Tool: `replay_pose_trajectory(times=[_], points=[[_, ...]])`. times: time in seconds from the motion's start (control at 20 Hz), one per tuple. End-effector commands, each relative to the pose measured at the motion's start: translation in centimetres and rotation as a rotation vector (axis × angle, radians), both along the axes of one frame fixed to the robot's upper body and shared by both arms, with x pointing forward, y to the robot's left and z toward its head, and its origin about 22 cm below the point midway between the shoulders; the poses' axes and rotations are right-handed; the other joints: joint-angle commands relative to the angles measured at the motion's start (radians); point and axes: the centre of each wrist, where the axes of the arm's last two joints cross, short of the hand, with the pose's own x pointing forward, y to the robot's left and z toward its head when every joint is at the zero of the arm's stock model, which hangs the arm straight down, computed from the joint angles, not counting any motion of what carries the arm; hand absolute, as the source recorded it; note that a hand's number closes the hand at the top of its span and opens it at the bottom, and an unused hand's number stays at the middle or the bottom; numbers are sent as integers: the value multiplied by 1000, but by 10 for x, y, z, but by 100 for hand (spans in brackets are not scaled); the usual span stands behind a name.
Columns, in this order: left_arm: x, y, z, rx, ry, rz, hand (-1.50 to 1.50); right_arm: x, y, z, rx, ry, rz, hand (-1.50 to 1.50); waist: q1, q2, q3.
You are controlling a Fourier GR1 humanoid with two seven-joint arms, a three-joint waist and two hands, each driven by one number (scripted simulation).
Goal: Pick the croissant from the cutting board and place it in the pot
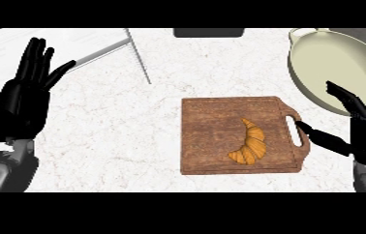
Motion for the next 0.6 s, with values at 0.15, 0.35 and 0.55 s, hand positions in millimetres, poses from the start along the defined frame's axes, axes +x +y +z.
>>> replay_pose_trajectory(times=[0.15, 0.35, 0.55], points=[[-10, 0, -21, -7, 170, 48, 0, -27, 1, 10, -111, 72, 135, -150, -11, 5, -13], [-1, -1, -19, -8, 142, 45, 0, -9, 7, 59, -274, 280, 228, -150, -9, 8, -16], [-12, -5, -29, -4, 158, 41, 0, -13, 26, 72, -456, 473, 294, -150, 1, 5, -18]])
